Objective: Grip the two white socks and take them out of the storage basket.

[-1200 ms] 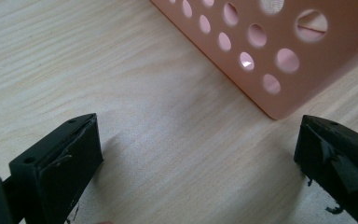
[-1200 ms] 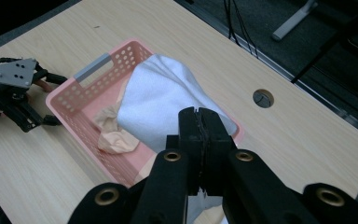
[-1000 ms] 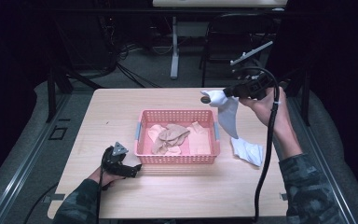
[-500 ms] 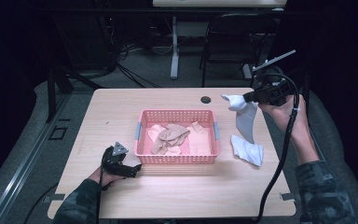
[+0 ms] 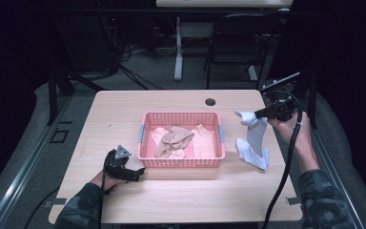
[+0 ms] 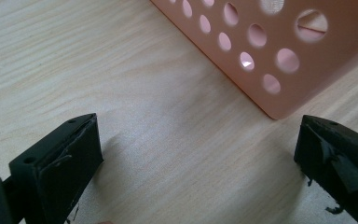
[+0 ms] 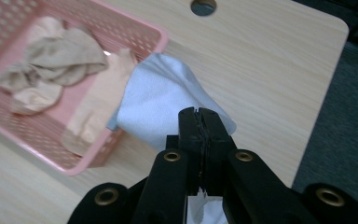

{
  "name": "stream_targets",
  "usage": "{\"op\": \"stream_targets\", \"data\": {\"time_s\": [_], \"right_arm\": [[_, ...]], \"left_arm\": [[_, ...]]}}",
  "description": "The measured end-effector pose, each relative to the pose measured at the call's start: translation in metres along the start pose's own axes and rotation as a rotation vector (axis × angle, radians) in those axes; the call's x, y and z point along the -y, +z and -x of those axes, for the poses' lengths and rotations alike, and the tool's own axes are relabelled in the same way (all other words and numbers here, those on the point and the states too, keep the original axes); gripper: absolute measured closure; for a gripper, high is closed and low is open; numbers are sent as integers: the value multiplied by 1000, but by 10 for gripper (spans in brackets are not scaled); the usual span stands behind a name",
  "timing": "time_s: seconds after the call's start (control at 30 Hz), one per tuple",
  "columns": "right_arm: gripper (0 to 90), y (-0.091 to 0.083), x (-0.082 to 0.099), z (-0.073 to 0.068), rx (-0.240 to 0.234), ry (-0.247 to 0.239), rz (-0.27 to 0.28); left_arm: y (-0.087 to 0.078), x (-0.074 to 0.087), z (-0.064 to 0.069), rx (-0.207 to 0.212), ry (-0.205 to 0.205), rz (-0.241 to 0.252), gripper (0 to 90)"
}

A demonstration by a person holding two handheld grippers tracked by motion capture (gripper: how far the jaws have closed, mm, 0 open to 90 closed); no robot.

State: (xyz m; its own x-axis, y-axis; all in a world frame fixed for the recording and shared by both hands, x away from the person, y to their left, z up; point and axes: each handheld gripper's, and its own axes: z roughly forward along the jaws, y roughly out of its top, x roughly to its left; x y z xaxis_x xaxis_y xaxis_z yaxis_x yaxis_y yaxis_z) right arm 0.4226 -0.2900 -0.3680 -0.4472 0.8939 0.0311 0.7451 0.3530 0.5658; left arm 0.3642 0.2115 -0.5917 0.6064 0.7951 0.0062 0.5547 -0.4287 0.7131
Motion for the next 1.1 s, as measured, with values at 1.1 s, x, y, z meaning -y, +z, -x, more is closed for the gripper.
{"op": "stream_targets", "data": {"time_s": [1.1], "right_arm": [[805, 95, 51, 25, 74, 97, -229]], "left_arm": [[0, 0, 0, 0, 1, -1, 5]]}}
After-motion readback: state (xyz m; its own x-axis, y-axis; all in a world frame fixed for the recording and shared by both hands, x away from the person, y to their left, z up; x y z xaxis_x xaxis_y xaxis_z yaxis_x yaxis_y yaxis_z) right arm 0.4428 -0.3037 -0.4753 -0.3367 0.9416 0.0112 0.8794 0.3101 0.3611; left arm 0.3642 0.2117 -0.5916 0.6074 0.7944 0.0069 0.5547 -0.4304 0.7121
